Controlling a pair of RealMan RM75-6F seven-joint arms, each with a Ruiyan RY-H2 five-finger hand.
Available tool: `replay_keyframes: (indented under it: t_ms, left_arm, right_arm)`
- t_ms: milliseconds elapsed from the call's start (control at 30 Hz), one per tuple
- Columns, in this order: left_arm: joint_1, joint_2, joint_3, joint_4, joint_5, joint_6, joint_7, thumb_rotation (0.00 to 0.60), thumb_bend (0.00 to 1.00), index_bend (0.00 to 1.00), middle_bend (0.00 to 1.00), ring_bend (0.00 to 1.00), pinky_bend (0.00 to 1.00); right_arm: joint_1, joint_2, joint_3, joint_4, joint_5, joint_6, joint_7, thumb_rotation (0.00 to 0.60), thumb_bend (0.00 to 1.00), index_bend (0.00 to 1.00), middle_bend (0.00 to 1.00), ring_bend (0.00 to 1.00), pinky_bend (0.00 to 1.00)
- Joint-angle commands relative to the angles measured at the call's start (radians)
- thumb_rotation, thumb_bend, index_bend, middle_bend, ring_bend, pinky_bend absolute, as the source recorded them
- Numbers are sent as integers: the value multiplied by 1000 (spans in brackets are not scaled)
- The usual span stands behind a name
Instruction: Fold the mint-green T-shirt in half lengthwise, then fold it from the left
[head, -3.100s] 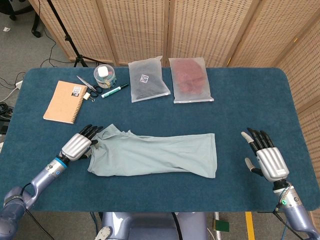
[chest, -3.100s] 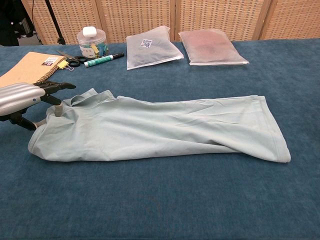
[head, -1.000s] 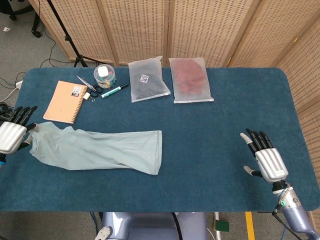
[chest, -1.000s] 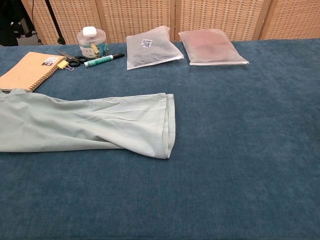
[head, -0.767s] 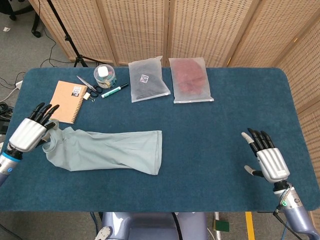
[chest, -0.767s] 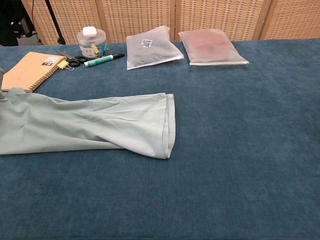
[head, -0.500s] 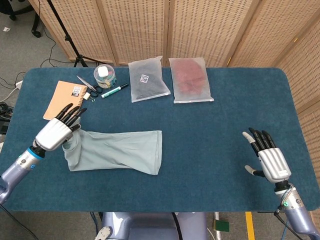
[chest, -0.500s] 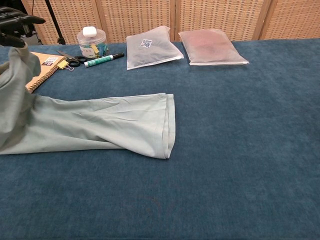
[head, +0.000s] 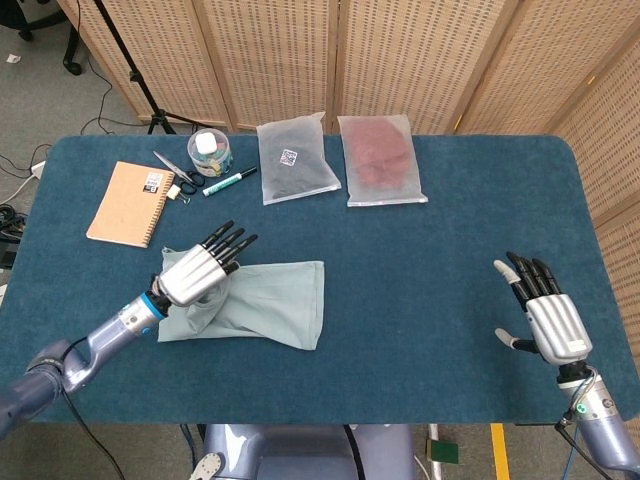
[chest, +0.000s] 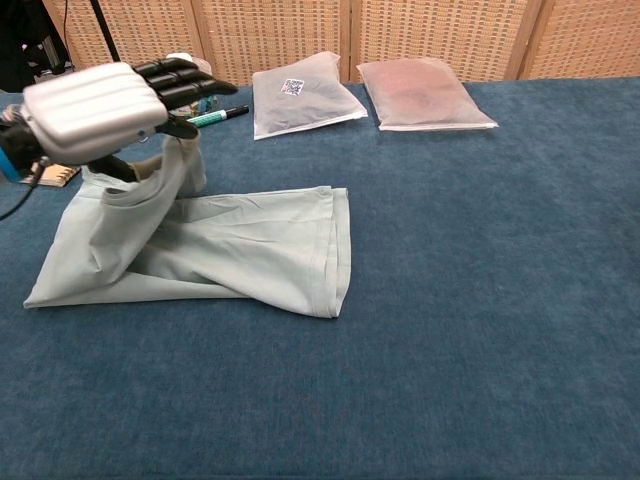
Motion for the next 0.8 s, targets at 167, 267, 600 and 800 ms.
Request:
replay_keyframes:
  t_ms: [167, 267, 600, 800]
  left_arm:
    - [-59, -85, -31, 13, -5, -62, 35, 600, 546, 843, 0, 0, 0]
    - [-75, -109, -40, 22, -13, -87, 43, 600, 545, 843, 0, 0, 0]
    - [-112, -186, -55, 59, -35, -147, 70, 600, 527, 843, 0, 0, 0]
    - [-133, -243, -71, 92, -63, -201, 91, 600, 505, 843, 0, 0, 0]
  right_arm:
    - [-1, 3, 0, -3, -1, -1, 3, 600, 34, 0, 0, 0, 0]
    - [-1, 4, 0, -4, -1, -2, 6, 600, 39, 0, 0, 0, 0]
    - [-1, 8, 1, -4, -3, -2, 14, 600, 41, 0, 0, 0, 0]
    - [-2, 10, 1, -5, -2, -4, 18, 600, 41, 0, 0, 0, 0]
